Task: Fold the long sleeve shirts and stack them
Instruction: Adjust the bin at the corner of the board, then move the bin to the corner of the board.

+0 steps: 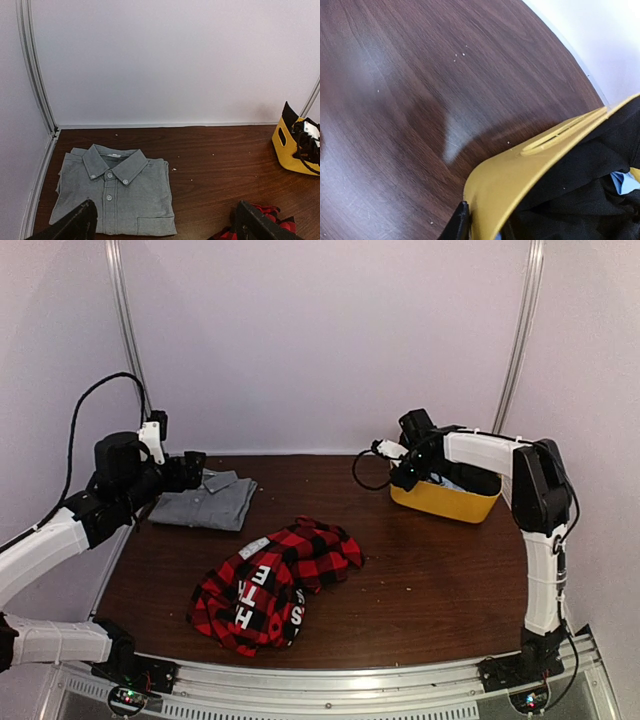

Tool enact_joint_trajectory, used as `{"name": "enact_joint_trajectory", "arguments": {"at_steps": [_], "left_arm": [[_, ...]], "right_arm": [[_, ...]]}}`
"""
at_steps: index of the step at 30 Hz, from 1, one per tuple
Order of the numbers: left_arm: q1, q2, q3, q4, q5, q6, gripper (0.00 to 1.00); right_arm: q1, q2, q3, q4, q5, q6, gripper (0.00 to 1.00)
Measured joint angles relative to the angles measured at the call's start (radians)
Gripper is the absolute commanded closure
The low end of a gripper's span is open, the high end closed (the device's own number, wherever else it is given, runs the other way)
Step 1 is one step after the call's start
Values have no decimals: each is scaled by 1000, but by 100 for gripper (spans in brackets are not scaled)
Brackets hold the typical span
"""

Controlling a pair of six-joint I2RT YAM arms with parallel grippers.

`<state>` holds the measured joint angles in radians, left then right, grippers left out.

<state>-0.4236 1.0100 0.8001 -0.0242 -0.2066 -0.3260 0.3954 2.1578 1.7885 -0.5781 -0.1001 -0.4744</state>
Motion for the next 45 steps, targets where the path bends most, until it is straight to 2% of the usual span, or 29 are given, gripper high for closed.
{"name": "enact_joint_trajectory", "arguments": {"at_steps": [7,9,11,13,17,21,27,30,34,45], "left_arm": [[0,0,0,0,2,0,2],[0,0,0,0,2,0,2],[0,0,0,0,3,-1,2],[0,0,0,0,4,-1,2],[0,0,0,0,8,-2,2],[0,0,0,0,16,-4,2],[0,5,0,0,31,-9,2],[0,18,0,0,39,-14,2],[0,35,0,0,52,-23,2],[0,77,-8,-16,116,-78,2]], "right_arm": [[-24,-105,-95,27,48,-4,31],[-26,-143,-117,40,68,17,16],[-27,-193,-153,60,83,48,8],[-26,-266,-219,97,90,82,7],[-15,-430,-369,135,117,173,13],[-3,-568,-508,145,130,286,14],[11,-680,-710,123,129,426,15],[8,-665,-755,92,144,483,15],[-25,-578,-727,80,174,542,15],[-145,-247,-402,80,258,585,13]]}}
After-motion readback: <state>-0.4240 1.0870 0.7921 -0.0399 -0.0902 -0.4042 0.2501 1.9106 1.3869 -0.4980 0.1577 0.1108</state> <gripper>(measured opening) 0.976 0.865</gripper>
